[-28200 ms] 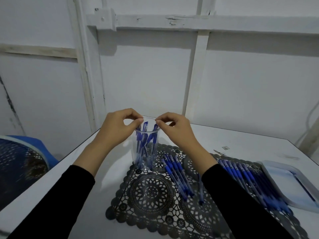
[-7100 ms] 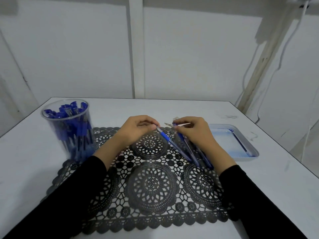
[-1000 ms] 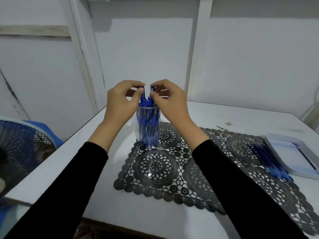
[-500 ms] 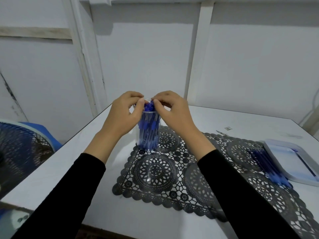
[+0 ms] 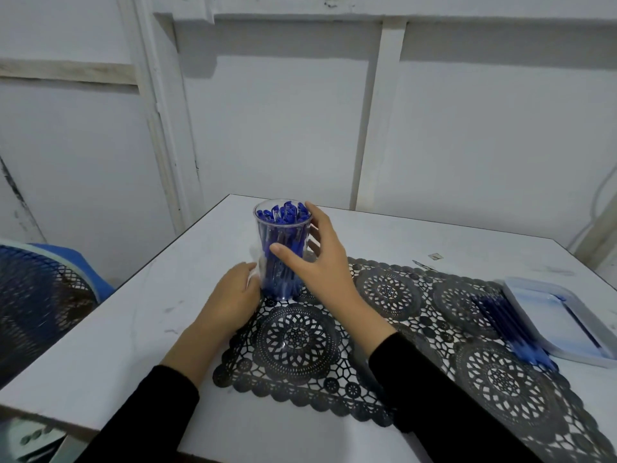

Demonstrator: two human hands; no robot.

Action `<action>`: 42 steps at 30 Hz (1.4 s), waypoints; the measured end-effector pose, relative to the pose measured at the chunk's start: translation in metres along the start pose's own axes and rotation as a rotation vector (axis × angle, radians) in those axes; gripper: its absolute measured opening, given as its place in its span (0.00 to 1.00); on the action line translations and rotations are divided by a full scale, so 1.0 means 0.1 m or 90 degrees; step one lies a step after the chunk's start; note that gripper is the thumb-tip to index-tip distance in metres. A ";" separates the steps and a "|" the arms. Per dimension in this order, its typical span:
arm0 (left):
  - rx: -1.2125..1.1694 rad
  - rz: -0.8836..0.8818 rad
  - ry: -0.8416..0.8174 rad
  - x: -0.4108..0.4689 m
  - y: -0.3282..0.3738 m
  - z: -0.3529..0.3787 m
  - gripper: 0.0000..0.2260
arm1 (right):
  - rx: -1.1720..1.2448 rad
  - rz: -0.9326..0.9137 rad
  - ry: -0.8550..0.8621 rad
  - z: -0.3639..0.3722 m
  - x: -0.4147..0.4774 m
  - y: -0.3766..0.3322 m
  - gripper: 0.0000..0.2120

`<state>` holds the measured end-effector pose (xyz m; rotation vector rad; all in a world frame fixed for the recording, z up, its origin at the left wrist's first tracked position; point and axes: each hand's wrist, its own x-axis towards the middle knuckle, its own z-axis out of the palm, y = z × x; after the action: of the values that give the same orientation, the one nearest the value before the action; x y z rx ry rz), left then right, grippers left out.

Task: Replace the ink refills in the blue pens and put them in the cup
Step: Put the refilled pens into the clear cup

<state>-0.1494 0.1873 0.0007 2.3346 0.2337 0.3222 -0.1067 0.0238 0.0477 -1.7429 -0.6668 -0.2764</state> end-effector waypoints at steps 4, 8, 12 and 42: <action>-0.003 0.024 -0.003 -0.09 0.11 0.00 0.19 | 0.012 0.005 0.032 0.06 -0.01 -0.02 0.39; -0.024 0.041 -0.028 -0.12 0.12 0.04 0.16 | 0.018 0.006 0.050 0.07 -0.01 -0.03 0.38; 0.037 0.099 -0.060 -0.10 0.07 0.06 0.17 | 0.019 0.009 0.069 -0.02 -0.05 0.01 0.37; 0.217 0.230 -0.184 0.25 0.74 0.99 0.23 | -0.005 0.080 0.227 -1.44 -0.51 0.31 0.44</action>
<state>-0.0908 0.0761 -0.0107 2.7222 -0.3014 0.1200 -0.1071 -0.1312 0.0369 -1.6795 -0.2968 -0.4879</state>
